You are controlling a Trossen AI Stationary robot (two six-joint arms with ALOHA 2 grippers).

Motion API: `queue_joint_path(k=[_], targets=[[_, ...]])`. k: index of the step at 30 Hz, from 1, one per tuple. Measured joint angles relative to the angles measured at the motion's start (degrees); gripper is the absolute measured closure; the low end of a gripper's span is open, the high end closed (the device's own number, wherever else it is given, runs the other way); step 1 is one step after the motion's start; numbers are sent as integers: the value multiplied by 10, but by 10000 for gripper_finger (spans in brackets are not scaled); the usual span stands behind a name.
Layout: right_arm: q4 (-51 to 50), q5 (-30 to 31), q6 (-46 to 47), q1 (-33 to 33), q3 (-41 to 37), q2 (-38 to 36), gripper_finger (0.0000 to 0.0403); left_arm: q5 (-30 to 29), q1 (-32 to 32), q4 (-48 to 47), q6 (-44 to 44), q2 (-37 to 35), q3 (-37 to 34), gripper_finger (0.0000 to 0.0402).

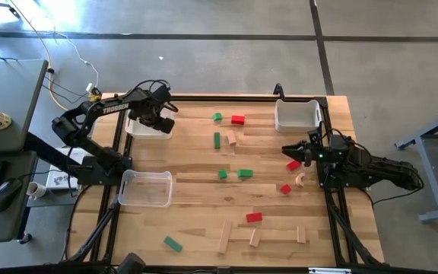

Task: Sort & place blocks by color
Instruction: Put the red rectangle into the left white bin, then put the green rectangle into the right white bin

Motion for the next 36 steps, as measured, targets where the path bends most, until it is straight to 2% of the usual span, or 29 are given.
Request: queue_joint_path(k=[8, 17, 22, 27, 36], targets=[[10, 16, 16, 0, -1, 0, 169, 10, 0, 0, -7, 4, 0, 238], [84, 16, 11, 0, -1, 0, 169, 44, 0, 0, -10, 4, 0, 185], [120, 30, -20, 0, -1, 2, 169, 58, 0, -8, 10, 0, 9, 183], [133, 37, -42, 0, 14, 24, 169, 45, 0, -41, 25, -16, 50, 182], [133, 33, -134, 0, 95, 142, 169, 39, -18, -56, 35, -94, 106, 182]])
